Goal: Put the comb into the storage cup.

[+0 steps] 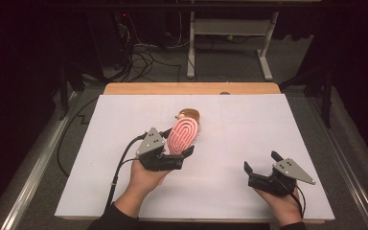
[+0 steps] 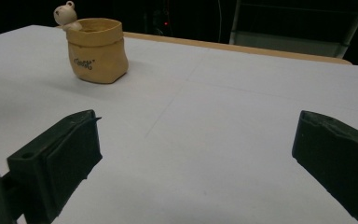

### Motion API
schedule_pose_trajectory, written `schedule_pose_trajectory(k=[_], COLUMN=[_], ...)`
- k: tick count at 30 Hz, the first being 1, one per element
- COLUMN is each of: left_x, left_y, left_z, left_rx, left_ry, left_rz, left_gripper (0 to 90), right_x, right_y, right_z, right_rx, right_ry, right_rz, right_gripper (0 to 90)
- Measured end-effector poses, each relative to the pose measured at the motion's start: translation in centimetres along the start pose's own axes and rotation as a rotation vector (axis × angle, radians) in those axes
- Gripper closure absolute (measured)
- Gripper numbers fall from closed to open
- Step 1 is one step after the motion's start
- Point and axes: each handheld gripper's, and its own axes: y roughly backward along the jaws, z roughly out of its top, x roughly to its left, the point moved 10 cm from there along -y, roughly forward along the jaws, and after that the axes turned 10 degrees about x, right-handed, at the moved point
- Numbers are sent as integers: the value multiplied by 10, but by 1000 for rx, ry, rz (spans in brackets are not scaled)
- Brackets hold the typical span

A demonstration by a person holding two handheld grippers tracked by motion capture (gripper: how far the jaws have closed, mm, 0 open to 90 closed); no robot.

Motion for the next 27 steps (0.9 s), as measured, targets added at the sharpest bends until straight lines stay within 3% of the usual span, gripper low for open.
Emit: schedule_pose_trajectory(k=[6,7,27], left_x=[-4,-4,-2], left_y=[0,0,-2], left_z=[-5,-6,-22], left_rx=[29,30,46], left_ry=[-17,-17,-12], left_rz=[3,1,20], left_gripper=[181,181,181], right_x=[13,16,51], right_y=[-8,-8,-7], right_z=[13,15,52], right_rx=[10,2,-63], right_ry=[27,32,44], right_rz=[34,59,179], right_gripper=[1,1,1])
